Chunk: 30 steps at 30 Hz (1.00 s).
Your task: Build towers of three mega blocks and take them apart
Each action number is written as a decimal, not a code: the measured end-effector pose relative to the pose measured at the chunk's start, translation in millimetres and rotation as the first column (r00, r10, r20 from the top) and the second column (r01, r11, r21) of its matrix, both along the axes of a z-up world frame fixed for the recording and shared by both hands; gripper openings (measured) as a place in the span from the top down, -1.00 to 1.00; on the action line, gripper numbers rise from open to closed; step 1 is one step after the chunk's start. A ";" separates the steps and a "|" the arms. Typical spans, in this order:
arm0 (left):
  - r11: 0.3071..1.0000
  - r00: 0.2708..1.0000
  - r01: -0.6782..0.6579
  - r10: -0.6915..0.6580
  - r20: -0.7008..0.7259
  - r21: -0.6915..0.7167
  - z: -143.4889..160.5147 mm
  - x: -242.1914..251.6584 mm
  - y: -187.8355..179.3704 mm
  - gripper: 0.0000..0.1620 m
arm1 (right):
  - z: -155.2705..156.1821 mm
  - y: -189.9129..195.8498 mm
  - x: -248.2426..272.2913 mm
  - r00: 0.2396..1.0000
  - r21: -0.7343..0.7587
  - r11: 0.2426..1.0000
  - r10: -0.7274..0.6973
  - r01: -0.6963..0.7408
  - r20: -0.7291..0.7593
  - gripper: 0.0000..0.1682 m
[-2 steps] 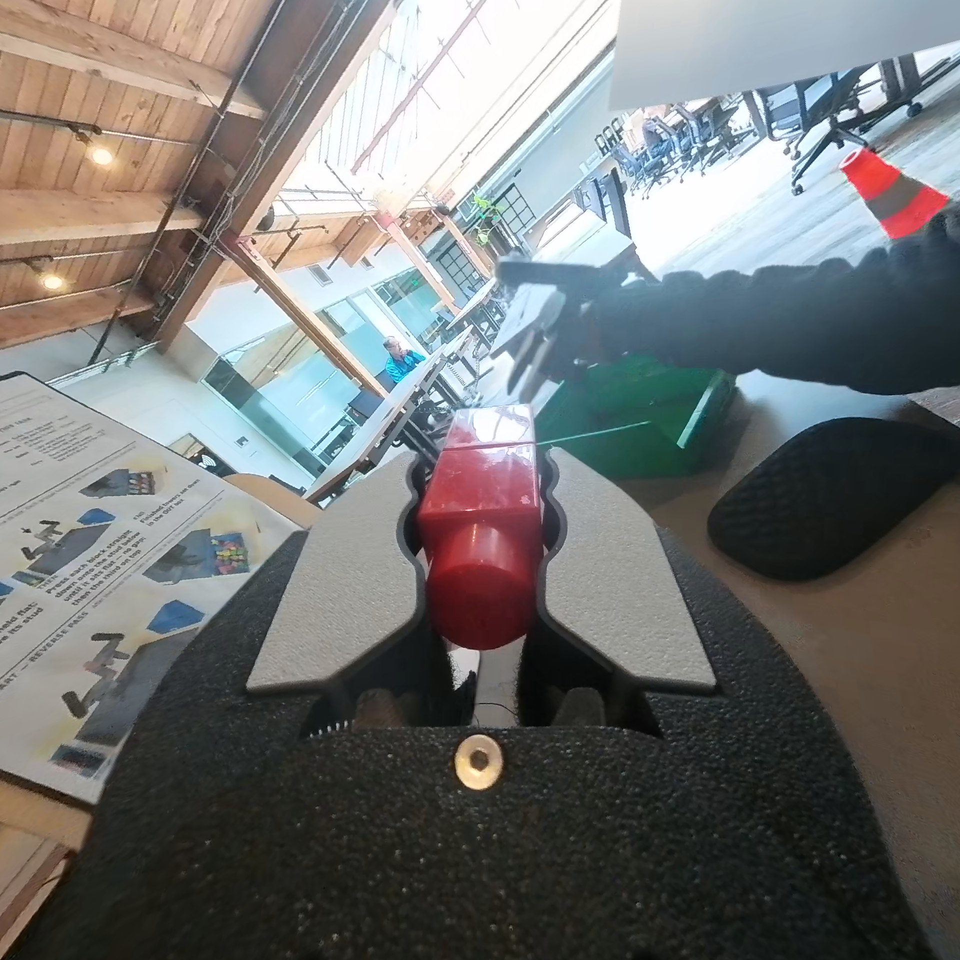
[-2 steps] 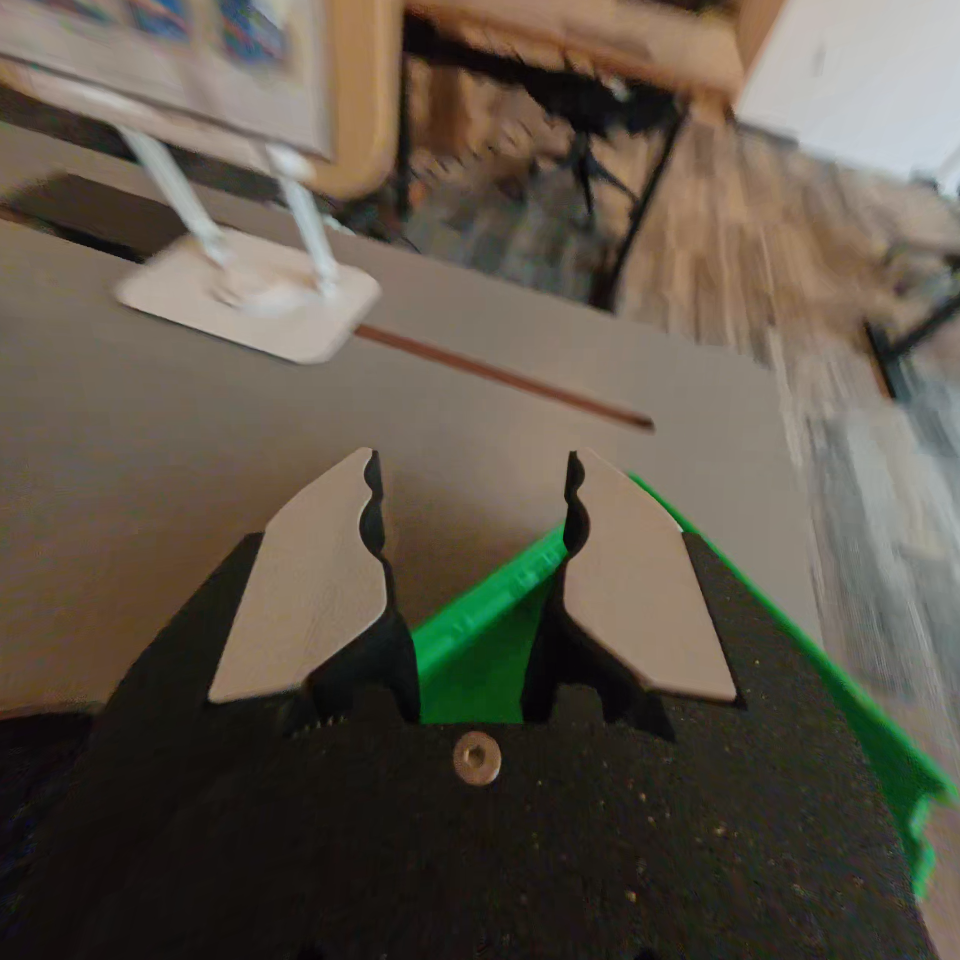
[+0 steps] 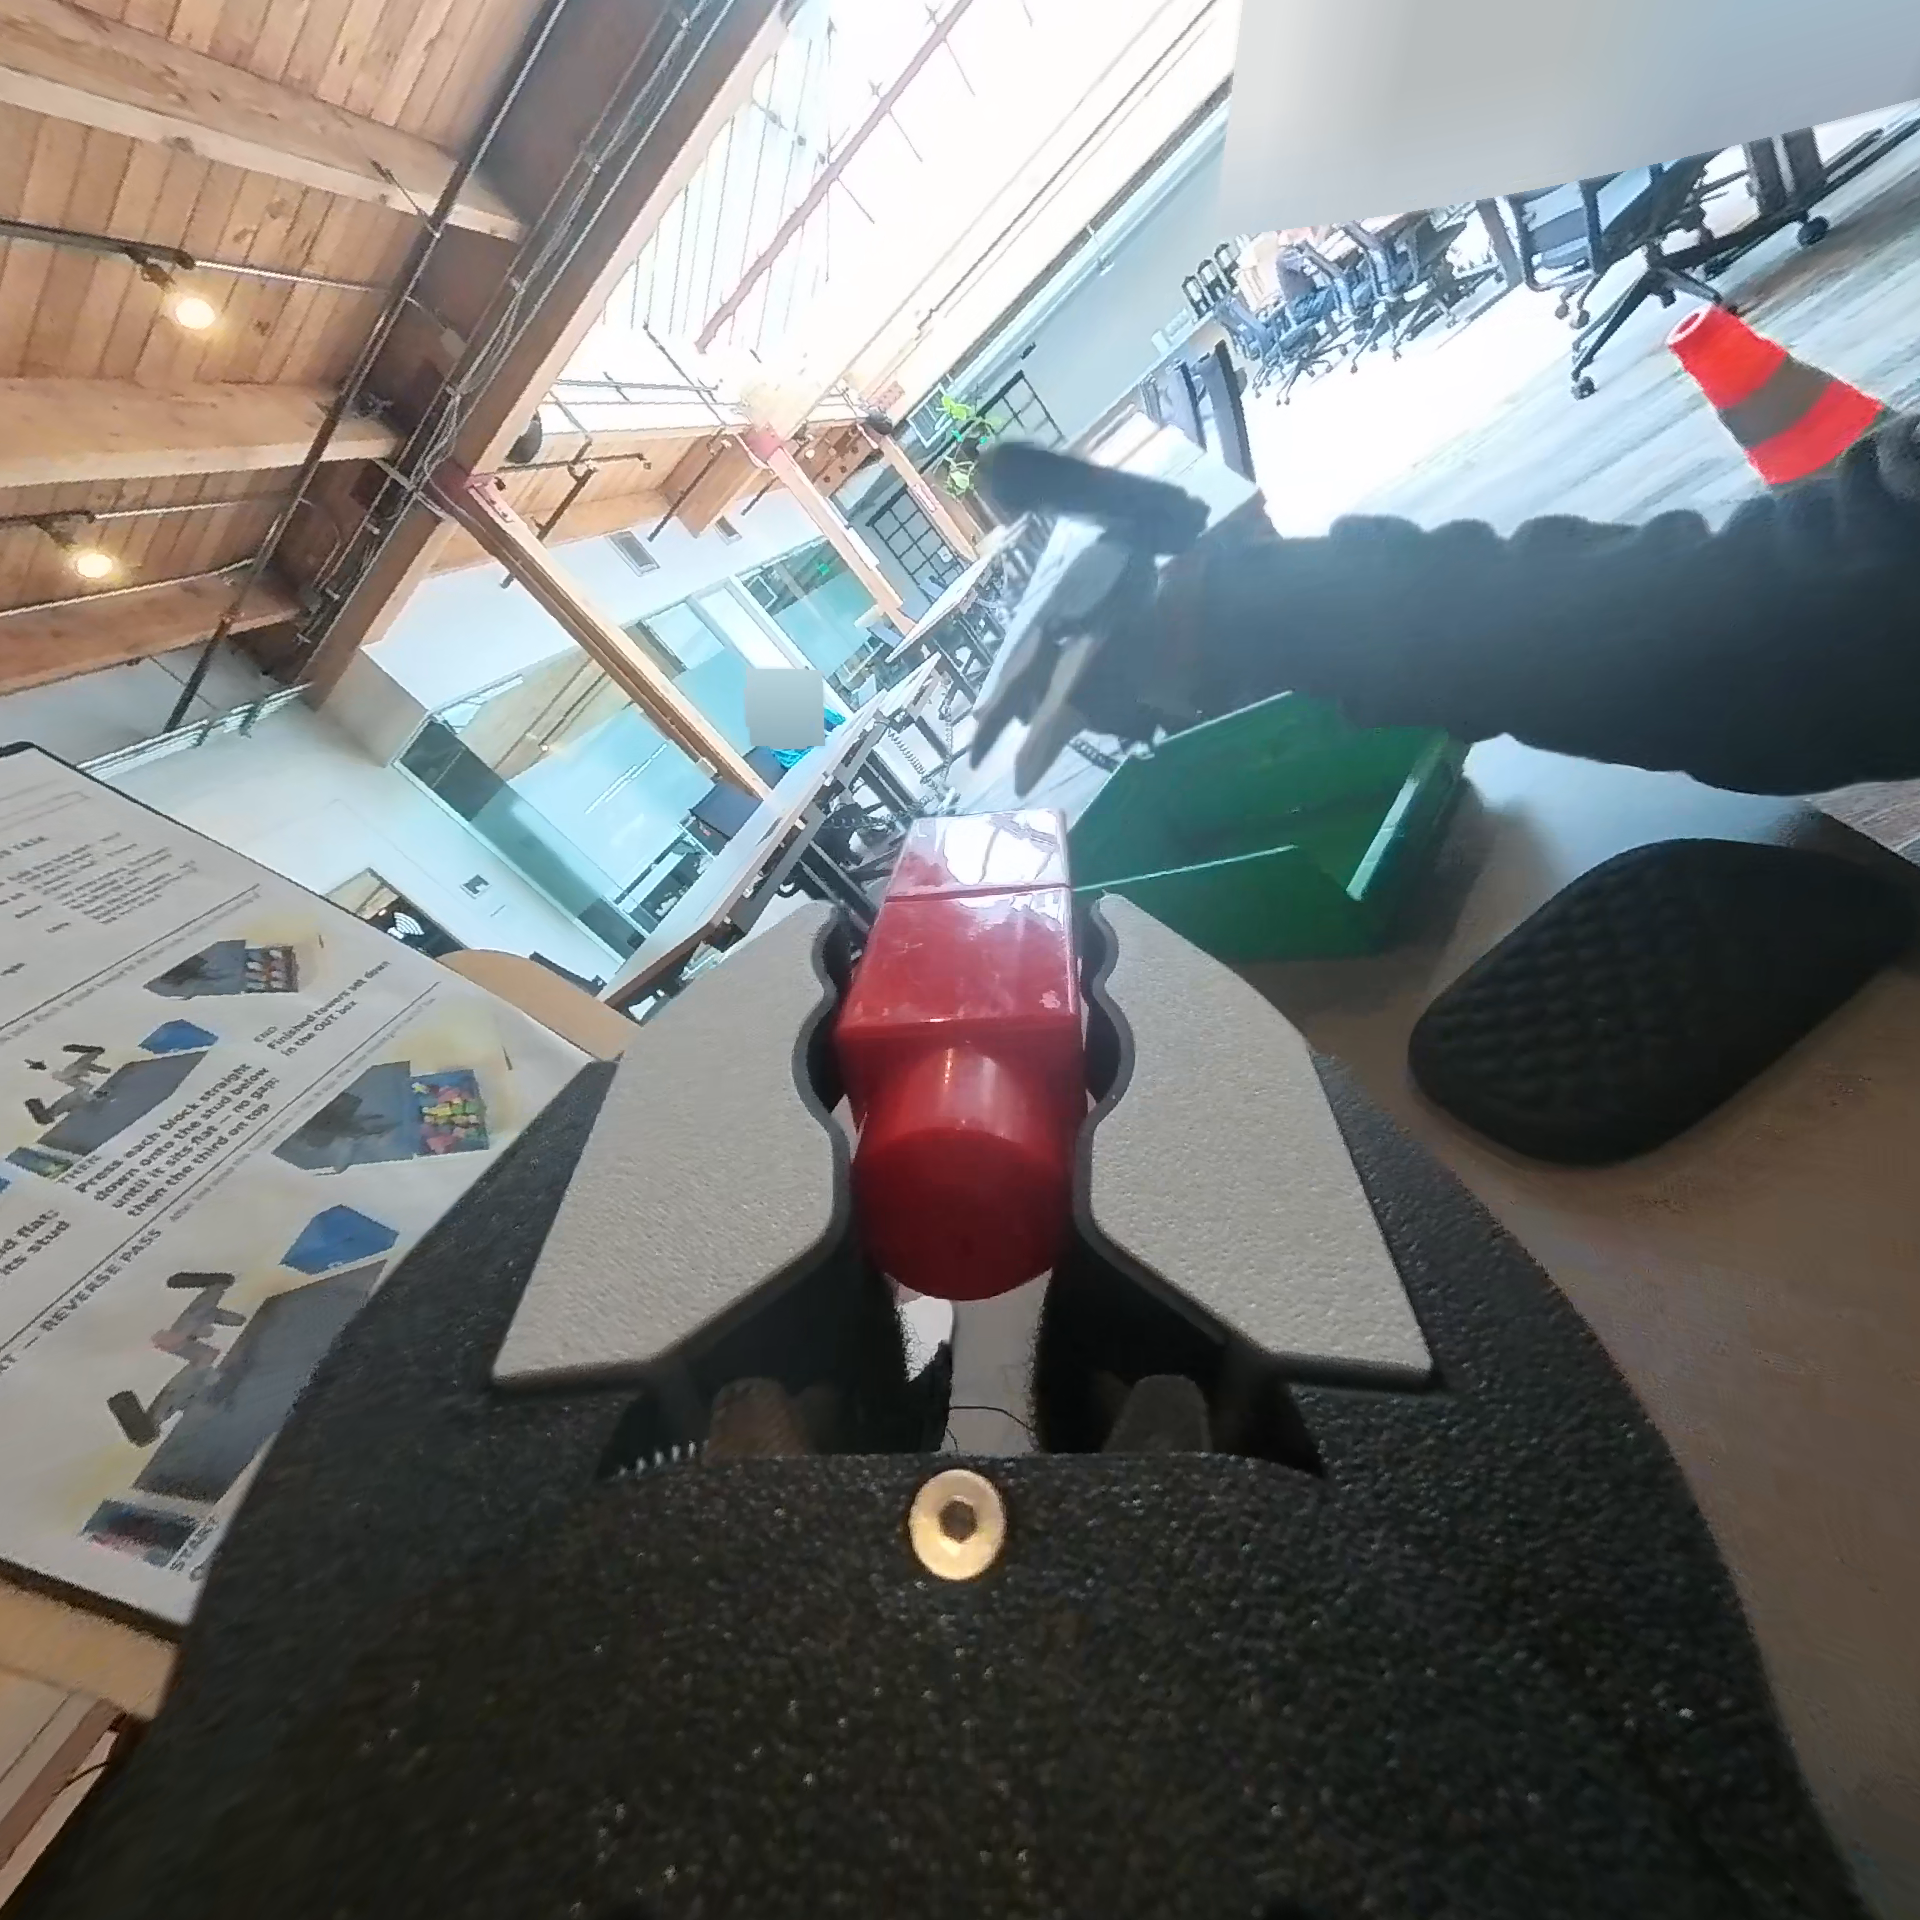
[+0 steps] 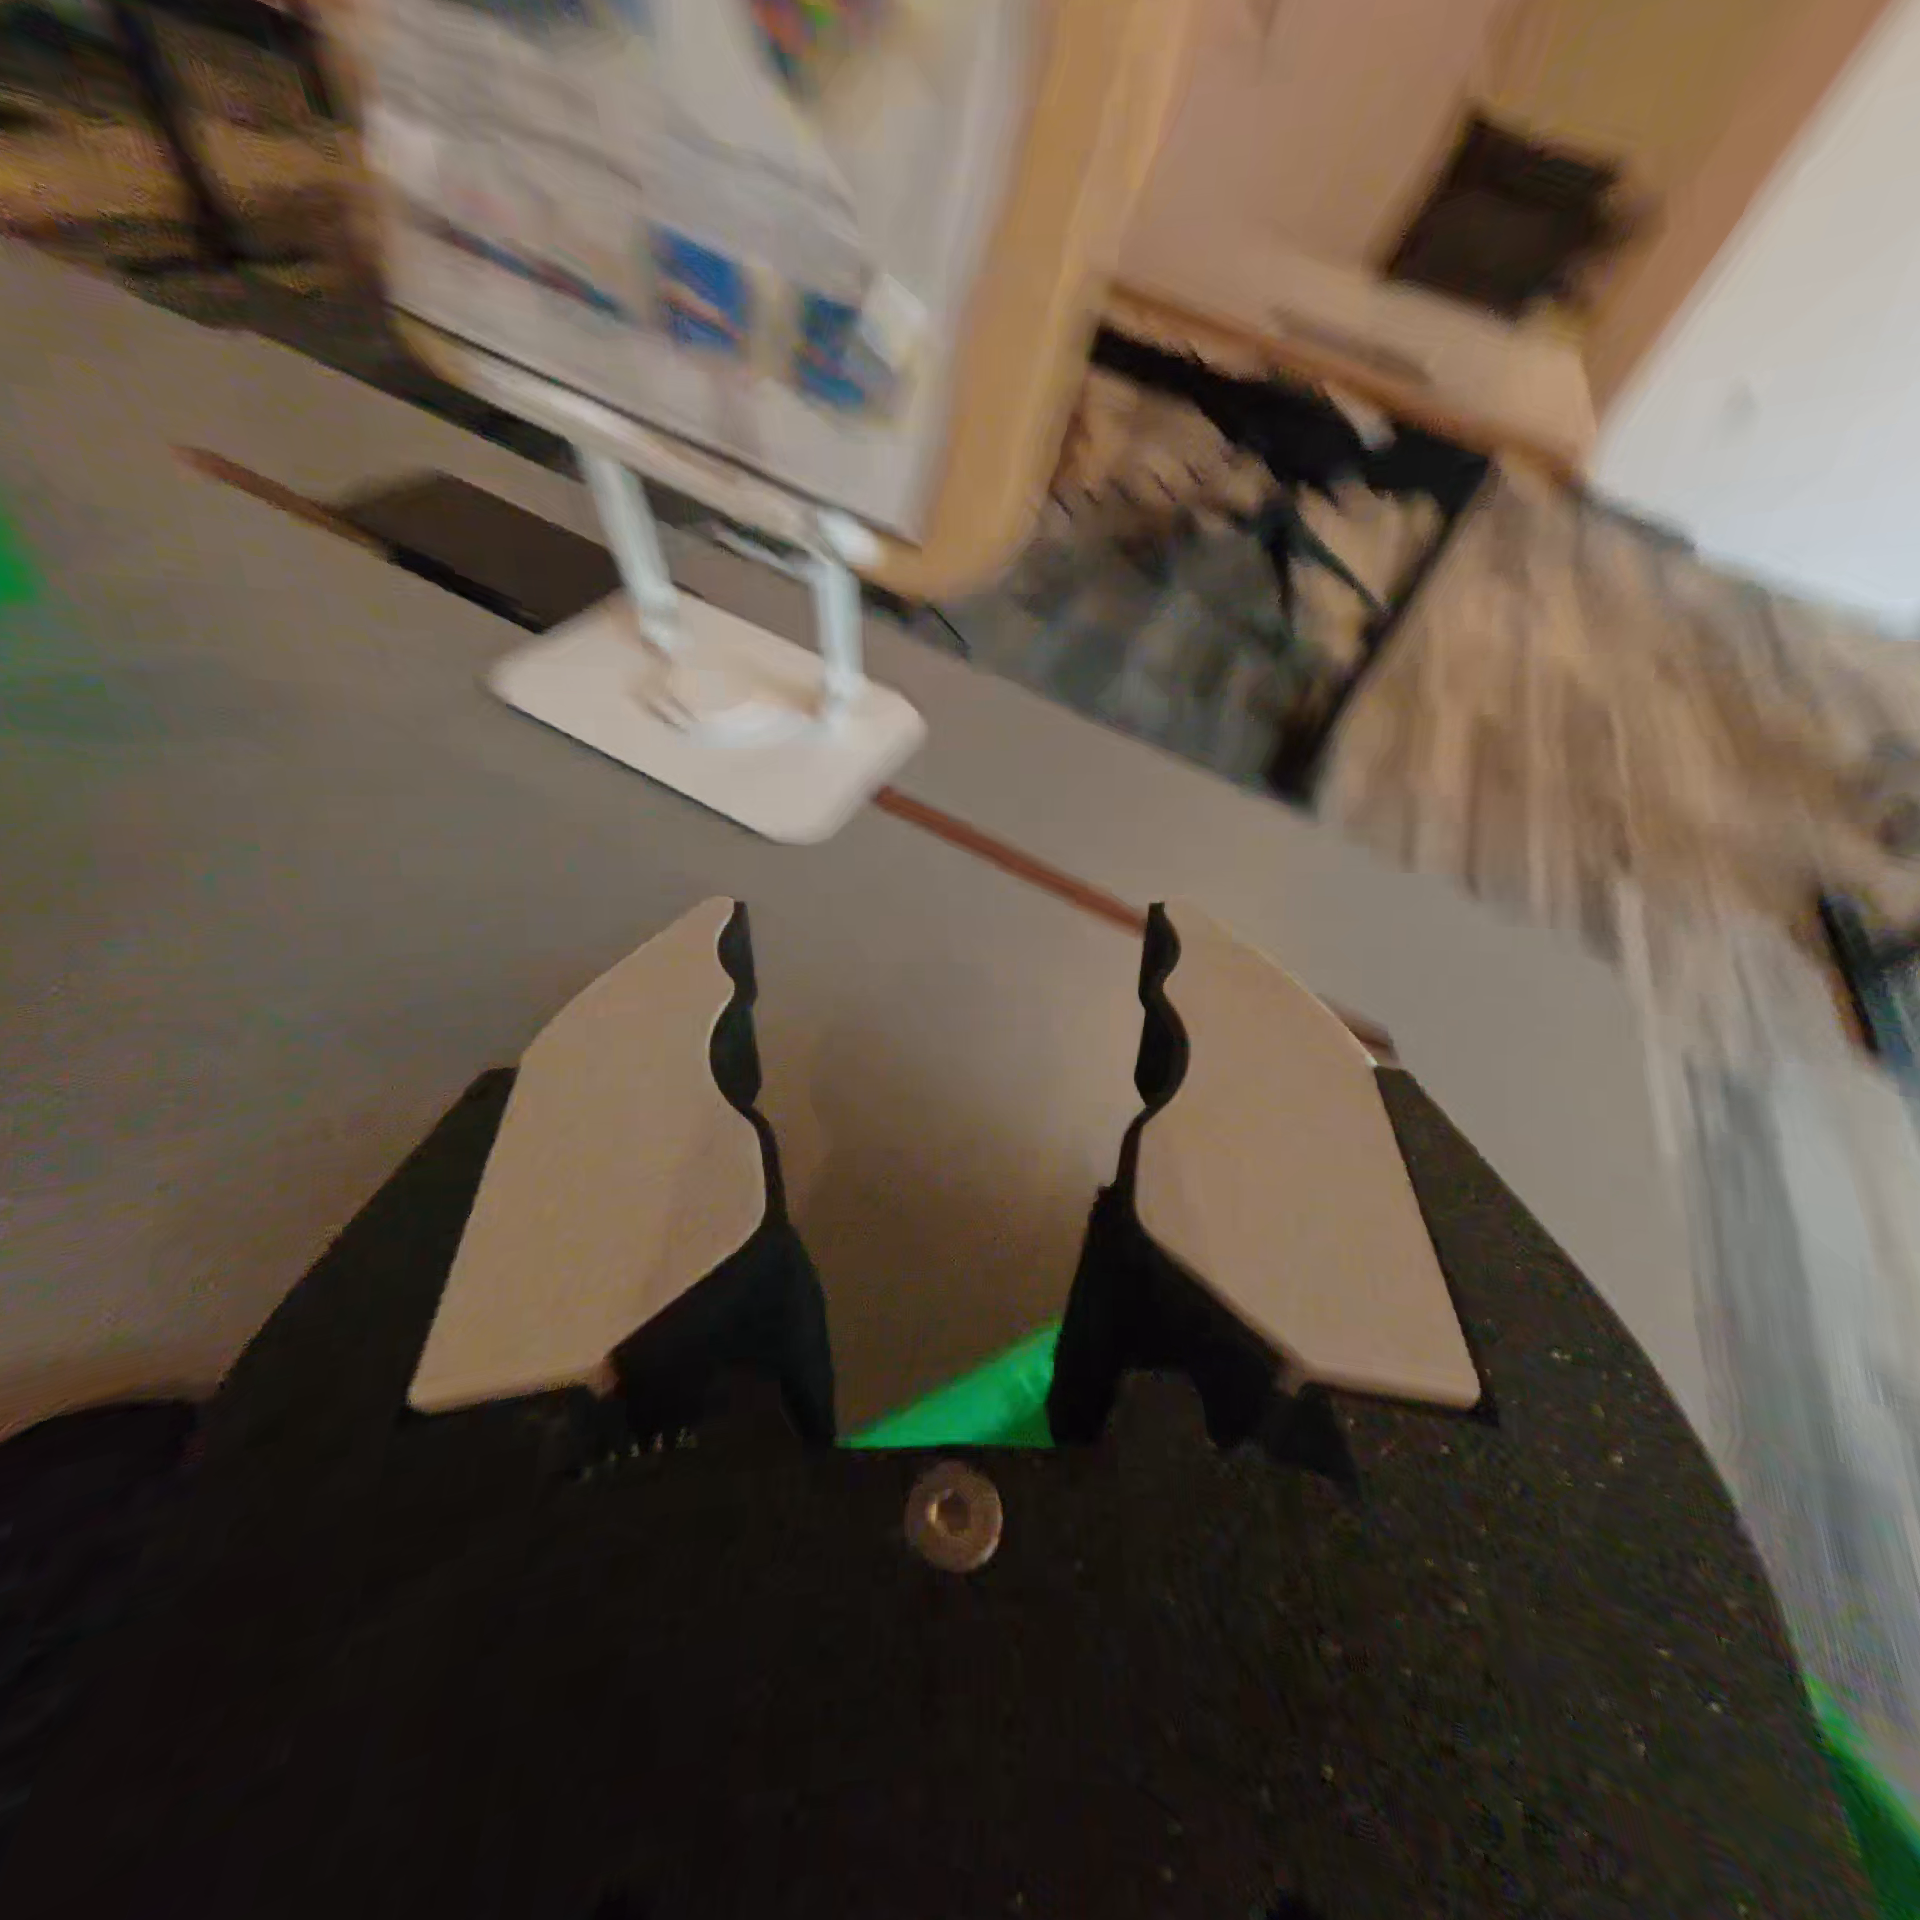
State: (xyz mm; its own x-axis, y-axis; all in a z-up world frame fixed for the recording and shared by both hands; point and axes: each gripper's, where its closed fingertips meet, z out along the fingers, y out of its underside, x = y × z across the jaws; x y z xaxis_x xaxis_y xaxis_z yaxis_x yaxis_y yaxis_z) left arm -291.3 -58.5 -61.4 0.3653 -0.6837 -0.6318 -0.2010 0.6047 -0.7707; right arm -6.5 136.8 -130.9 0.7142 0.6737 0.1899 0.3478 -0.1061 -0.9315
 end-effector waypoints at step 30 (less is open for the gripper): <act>0.987 0.987 0.154 -0.156 -0.048 -0.037 -8.8 28.0 -20.3 0.48 | 61.7 -216.7 -258.7 0.484 0.376 0.348 0.793 -0.859 0.370 0.58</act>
State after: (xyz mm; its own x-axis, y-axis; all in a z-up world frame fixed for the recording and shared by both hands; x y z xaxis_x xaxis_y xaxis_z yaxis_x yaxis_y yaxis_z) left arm -263.4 -78.8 -70.2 0.2215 -0.7505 -0.6227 -0.1463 0.6057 -0.7821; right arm -265.2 -80.0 -69.3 -0.2009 0.7059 0.6793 0.1012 0.7046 -0.7023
